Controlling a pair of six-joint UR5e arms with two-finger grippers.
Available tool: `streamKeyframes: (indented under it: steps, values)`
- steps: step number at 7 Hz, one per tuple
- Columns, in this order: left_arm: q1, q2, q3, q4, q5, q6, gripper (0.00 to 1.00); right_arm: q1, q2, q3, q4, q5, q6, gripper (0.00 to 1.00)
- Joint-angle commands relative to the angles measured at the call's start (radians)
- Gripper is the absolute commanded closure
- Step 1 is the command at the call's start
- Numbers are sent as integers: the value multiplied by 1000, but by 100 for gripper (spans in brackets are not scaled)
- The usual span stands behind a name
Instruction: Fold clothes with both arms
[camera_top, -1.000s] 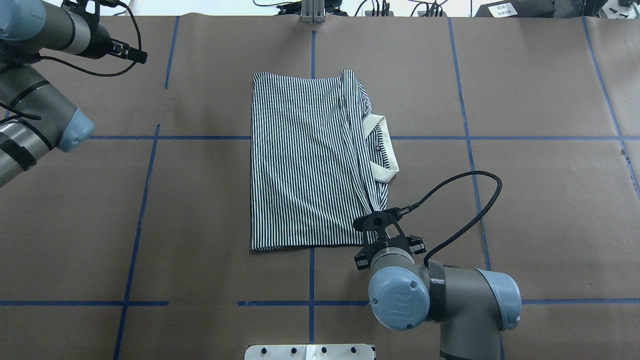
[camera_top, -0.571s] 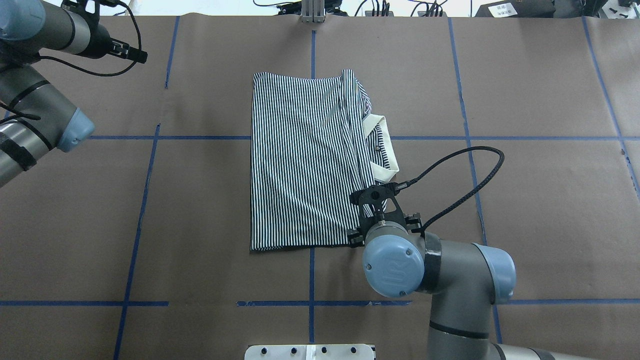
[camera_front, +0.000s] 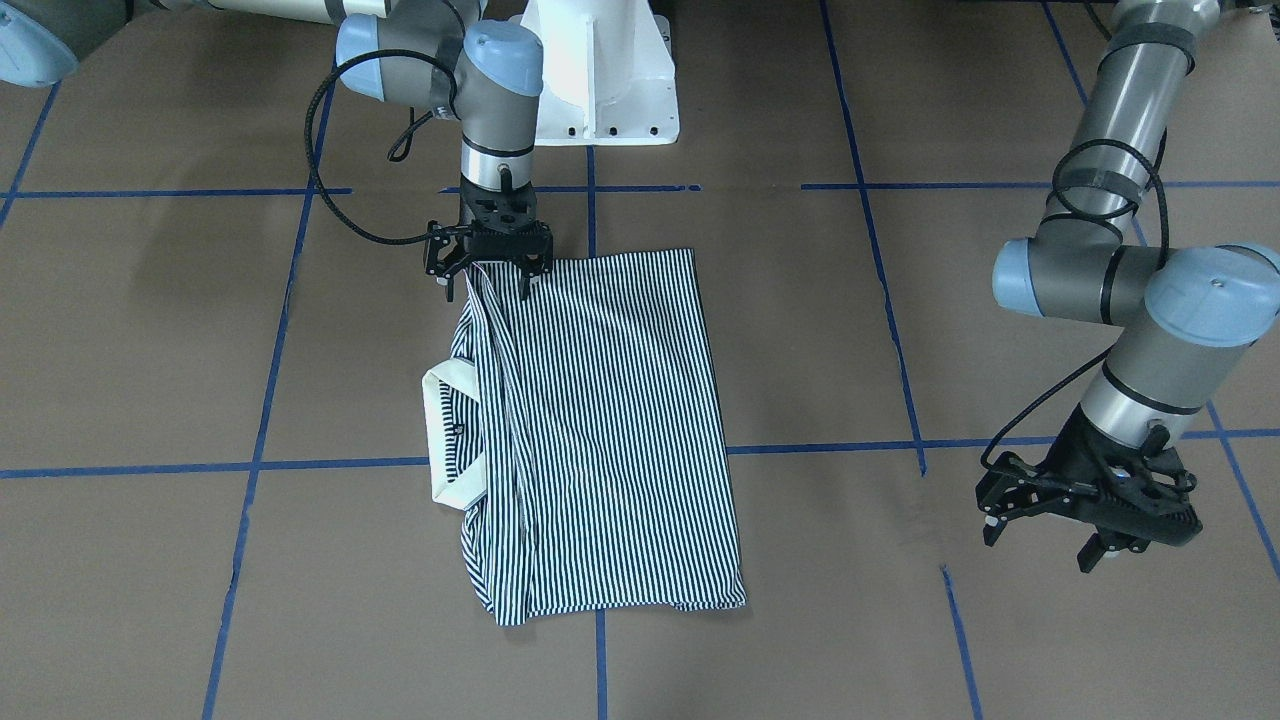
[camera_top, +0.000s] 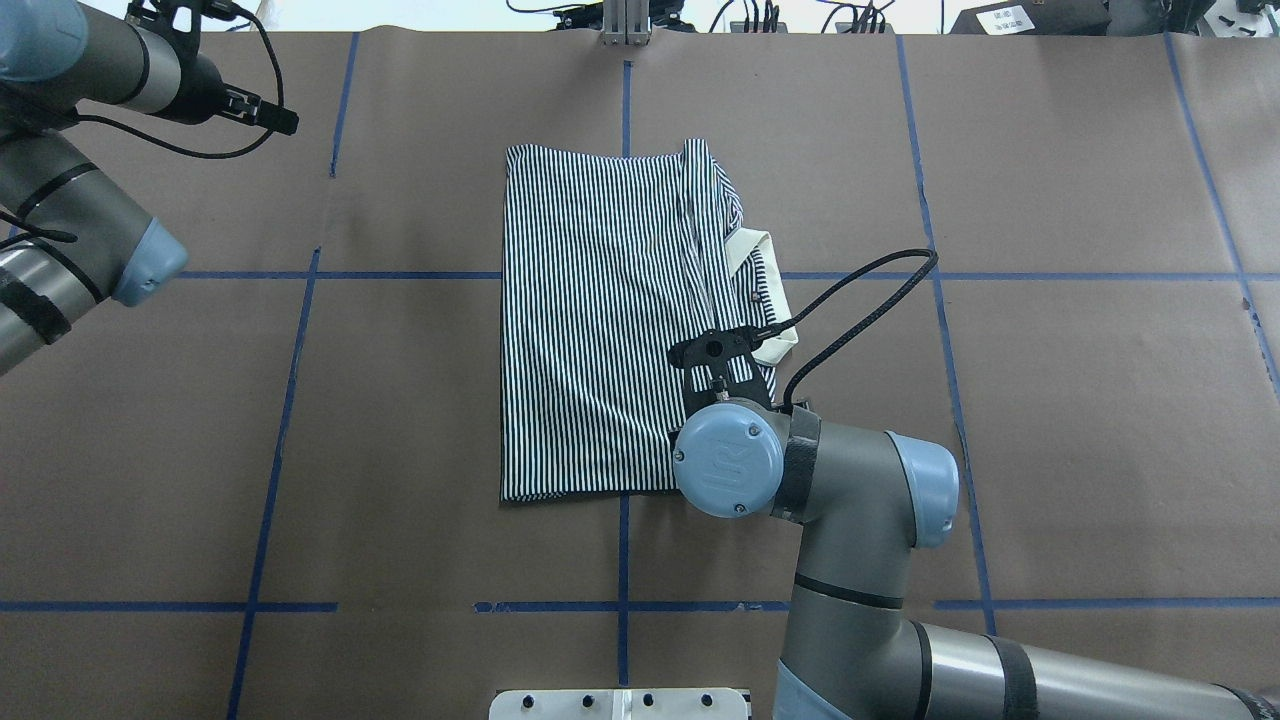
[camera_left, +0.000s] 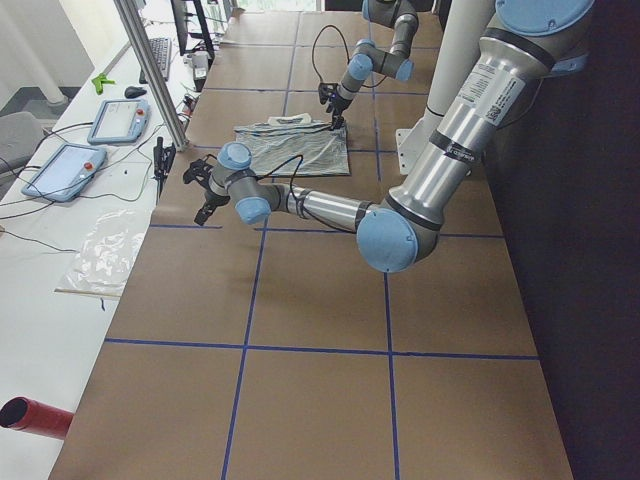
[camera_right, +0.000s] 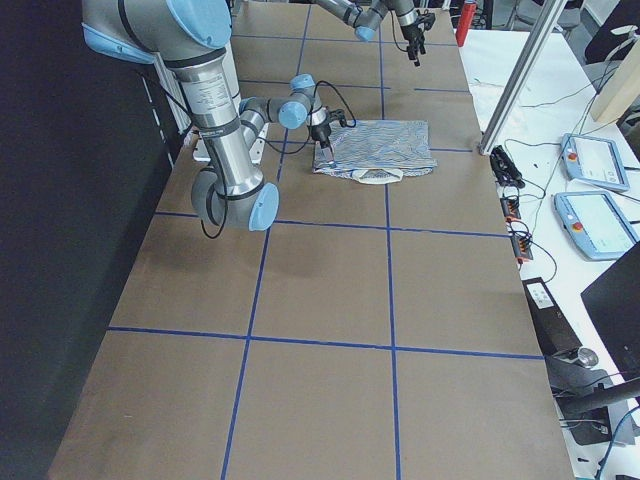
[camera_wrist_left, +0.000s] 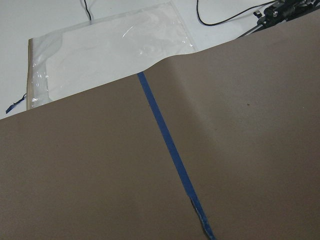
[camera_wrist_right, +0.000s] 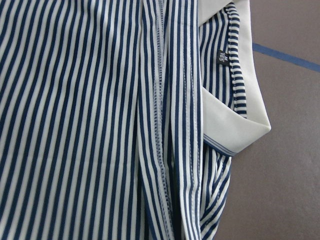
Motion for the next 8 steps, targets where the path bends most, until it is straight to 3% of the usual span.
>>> streamKeyframes:
  steps: [1, 8]
  values:
    - [1, 0, 0, 0, -1, 0, 0, 8, -3, -3, -15, 10, -29, 0]
    - [4, 0, -4, 0, -2, 0, 0, 97, -75, 5, -54, 72, -143, 0]
